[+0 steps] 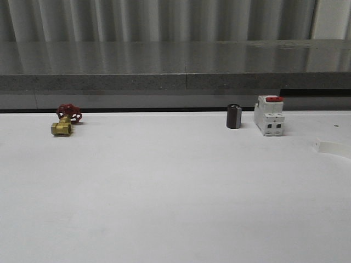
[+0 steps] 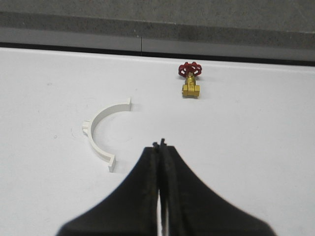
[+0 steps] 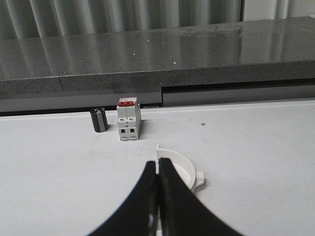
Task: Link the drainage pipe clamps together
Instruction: 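Lower the left gripper over the white half-ring clamp nearest it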
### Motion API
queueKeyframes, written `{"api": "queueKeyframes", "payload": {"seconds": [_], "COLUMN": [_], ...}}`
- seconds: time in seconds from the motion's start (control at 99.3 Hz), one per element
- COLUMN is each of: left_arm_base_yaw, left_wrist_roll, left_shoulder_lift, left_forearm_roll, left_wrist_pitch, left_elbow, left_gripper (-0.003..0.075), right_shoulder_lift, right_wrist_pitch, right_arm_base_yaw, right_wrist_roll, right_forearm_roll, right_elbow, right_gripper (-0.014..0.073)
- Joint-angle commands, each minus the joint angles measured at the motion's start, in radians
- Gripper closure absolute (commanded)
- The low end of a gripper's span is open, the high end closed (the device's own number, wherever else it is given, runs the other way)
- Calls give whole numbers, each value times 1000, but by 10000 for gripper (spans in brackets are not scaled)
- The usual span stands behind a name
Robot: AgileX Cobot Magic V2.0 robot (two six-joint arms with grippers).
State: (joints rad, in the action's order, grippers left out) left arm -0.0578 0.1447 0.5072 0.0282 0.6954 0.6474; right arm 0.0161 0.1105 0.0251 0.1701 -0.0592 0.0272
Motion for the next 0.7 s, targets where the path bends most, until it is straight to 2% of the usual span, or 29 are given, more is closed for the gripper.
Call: {"api": "queueKeyframes", "payload": {"seconds": [0.0,0.141,0.211,0.282,0.403,0.453,0.503,0.695], "left_arm_base_yaw": [-10,-10,-10,-10,-10,-10,-10,7], "left_wrist_roll": [9,-3,-3,-3,-3,-1,-1,-1], "left_shoulder_lift": [69,142,174,202,241,256,269,385], "left_forearm_roll": [-12,-10,-10,-12,-12,-17,-43,-20], "left_wrist_pitch": [-37,-43,-26,-8,-2,-6,-9,-16], "left_elbow": [68,77,77,77,77,77,77,93], "left_gripper": [740,735,676,546,239,171,146,153], "right_shoulder_lift": [15,15,15,15,15,15,15,15], "right_wrist_pitch": [-74,-74,-74,-74,-74,-74,-74,-74], "right_arm_base_yaw": [-1,-1,-1,-1,-1,-1,-1,-1], "right_wrist_roll": [-12,-12,-12,-12,-12,-12,-12,-12], "right_forearm_roll": [-4,-4,-4,-4,-4,-4,-4,-4], "right_elbow": [-15,-15,-15,-15,-15,-15,-15,-15], "right_gripper": [711,711,711,711,711,711,711,711]}}
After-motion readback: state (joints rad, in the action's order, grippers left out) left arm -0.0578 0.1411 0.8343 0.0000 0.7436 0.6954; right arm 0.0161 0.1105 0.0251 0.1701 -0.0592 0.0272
